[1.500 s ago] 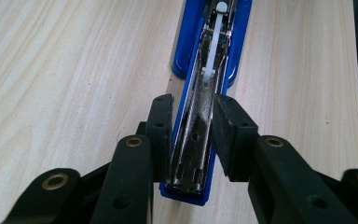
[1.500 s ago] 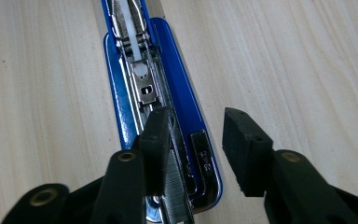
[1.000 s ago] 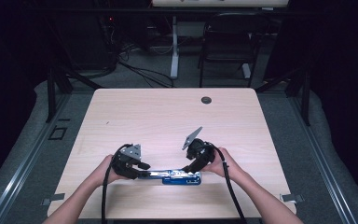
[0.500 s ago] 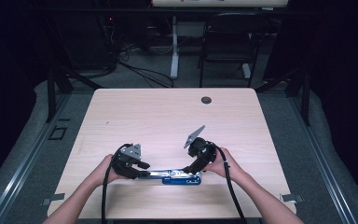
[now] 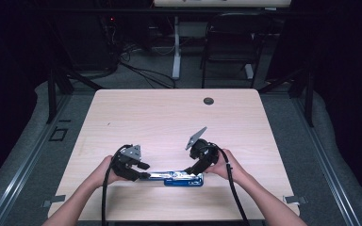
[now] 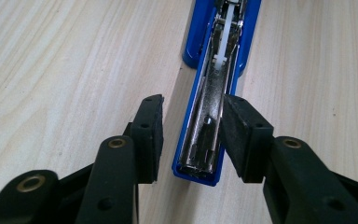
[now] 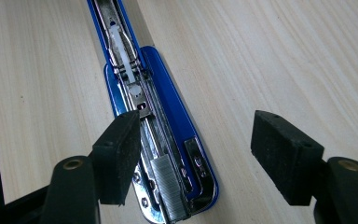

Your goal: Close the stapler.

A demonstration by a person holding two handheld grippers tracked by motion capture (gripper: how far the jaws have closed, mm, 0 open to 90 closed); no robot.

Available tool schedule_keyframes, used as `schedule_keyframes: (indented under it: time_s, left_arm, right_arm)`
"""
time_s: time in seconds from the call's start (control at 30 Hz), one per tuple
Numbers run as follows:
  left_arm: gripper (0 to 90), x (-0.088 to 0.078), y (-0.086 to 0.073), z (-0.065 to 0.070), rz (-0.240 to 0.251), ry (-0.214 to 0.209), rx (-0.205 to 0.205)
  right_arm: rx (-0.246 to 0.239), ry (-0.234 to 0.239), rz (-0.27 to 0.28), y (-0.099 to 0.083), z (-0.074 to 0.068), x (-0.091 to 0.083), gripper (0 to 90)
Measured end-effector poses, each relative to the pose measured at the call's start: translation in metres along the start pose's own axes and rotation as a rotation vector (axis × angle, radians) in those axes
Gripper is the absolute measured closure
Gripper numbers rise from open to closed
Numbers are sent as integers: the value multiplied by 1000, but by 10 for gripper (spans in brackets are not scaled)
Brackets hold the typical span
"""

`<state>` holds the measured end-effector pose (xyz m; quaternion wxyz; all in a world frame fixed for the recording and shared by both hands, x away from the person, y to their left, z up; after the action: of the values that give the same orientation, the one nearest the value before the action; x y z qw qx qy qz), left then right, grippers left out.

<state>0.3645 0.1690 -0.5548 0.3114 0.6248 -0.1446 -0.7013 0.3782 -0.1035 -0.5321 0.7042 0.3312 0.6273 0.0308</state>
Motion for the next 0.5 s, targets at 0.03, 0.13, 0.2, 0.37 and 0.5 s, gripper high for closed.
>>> schedule_keyframes:
  time_s: [0.03, 0.13, 0.2, 0.37, 0.5]
  left_arm:
    - [592, 0, 0, 0, -1, 2, 0]
    - [575, 0, -1, 0, 3, 3, -3]
    - [565, -1, -1, 0, 0, 4, -5]
    - [543, -1, -1, -1, -1, 9, -9]
    - [523, -1, -1, -2, 1, 13, -14]
  right_arm:
    - [0, 0, 0, 0, 0, 0, 345]
    - [-2, 3, -3, 0, 0, 1, 347]
    - [-1, 4, -4, 0, 0, 1, 347]
    - [4, -3, 1, -1, -1, 0, 365]
    - [4, -4, -1, -1, -1, 0, 379]
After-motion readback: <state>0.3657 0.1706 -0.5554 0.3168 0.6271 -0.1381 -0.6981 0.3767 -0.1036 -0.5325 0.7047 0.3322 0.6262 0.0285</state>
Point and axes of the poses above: each handheld gripper's, and its own axes: x roughly forward along the jaws, y roughly out of its top, z roughly to its right, the point moved 2 cm from there along x, roughly forward along the jaws, and after that the axes turned 5 degrees about -y, right-handed, at the moved point
